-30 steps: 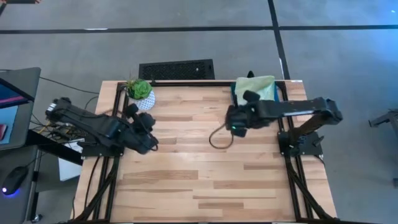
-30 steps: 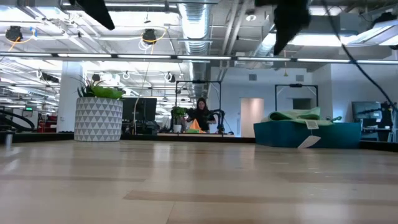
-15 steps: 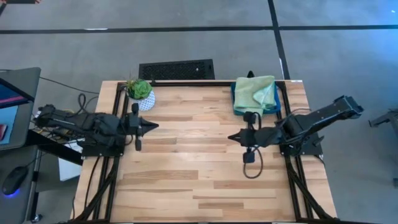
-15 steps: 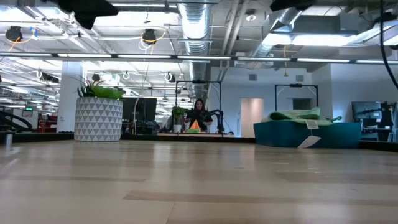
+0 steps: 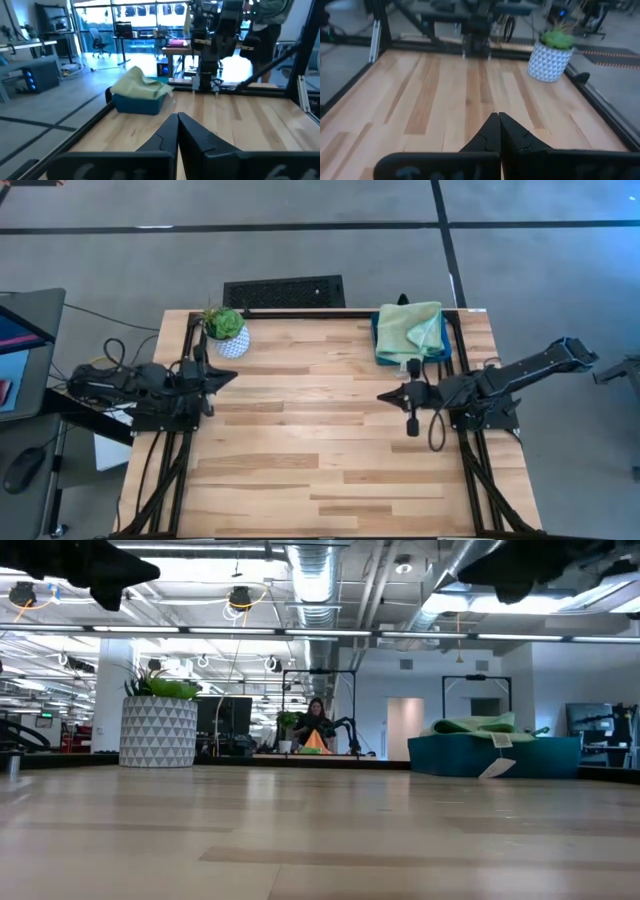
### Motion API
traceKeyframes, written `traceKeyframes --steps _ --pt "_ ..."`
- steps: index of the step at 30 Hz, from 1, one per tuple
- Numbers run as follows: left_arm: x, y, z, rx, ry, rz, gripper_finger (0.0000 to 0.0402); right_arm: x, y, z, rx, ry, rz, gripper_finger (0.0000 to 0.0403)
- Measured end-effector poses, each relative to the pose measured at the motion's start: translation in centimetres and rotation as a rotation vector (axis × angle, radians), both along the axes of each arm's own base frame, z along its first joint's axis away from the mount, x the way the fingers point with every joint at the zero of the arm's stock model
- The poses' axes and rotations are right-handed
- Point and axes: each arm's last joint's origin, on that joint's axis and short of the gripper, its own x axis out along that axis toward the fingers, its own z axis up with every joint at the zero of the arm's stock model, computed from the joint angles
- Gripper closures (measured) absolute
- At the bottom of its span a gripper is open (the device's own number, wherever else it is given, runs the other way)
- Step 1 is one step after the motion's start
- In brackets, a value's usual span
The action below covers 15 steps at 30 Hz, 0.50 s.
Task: Fold microfiber towels
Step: Return to Home Position
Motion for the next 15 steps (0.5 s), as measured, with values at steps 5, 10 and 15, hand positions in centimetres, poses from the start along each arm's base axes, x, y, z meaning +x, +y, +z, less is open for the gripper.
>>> traceKeyframes --steps 5,10,15 --pt "-1.3 0.4 -0.9 -0.011 -0.035 0.04 0.0401 -1.2 -1.1 -1.5 0.034 -0.105 -0.039 0.0392" --pt "-1.4 0.4 -2.1 -0.022 -0.026 0.057 0.0401 -1.9 -1.9 -3.4 0.087 -0.204 -0.079 0.0392" --pt "-1.5 0.4 -2.4 -0.054 0.001 0.063 0.0401 -2.1 -2.3 -4.9 0.107 -0.257 -0.102 0.0391"
